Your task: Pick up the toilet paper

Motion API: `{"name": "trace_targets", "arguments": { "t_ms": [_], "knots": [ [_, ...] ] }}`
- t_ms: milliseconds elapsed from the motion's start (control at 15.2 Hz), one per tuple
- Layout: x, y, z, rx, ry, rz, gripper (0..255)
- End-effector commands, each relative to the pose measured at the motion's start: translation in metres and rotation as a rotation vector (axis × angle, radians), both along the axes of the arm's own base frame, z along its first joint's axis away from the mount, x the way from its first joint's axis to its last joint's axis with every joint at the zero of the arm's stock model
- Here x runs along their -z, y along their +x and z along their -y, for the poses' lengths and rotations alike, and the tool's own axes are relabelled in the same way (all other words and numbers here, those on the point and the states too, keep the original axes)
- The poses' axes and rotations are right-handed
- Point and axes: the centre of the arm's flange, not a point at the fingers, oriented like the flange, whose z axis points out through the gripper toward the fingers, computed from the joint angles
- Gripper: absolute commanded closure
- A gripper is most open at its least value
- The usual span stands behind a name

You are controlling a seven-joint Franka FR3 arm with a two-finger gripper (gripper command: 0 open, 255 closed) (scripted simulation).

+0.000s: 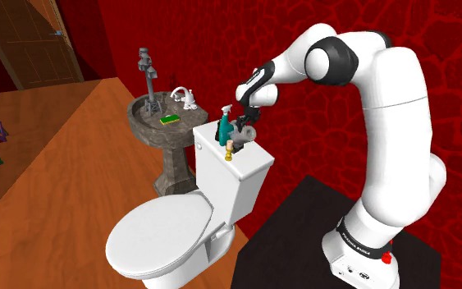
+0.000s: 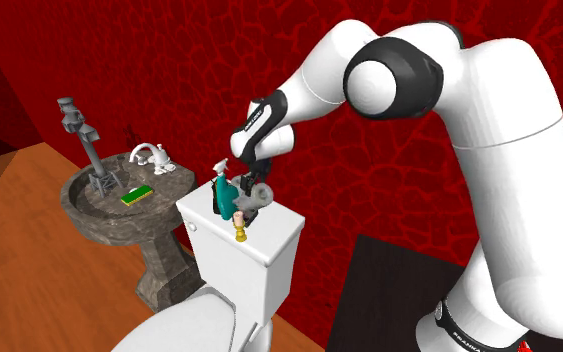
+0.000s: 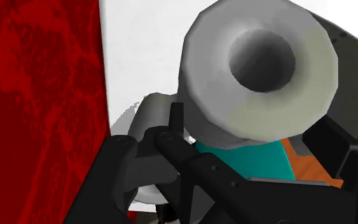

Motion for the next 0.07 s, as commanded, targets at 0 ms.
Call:
{"name": "trace_targets", "arguments": {
  "t_ms": [0],
  "knots": [
    [-0.0041, -0.0001, 0.0003, 0.000, 0.000, 0.000, 255]
  ]
}}
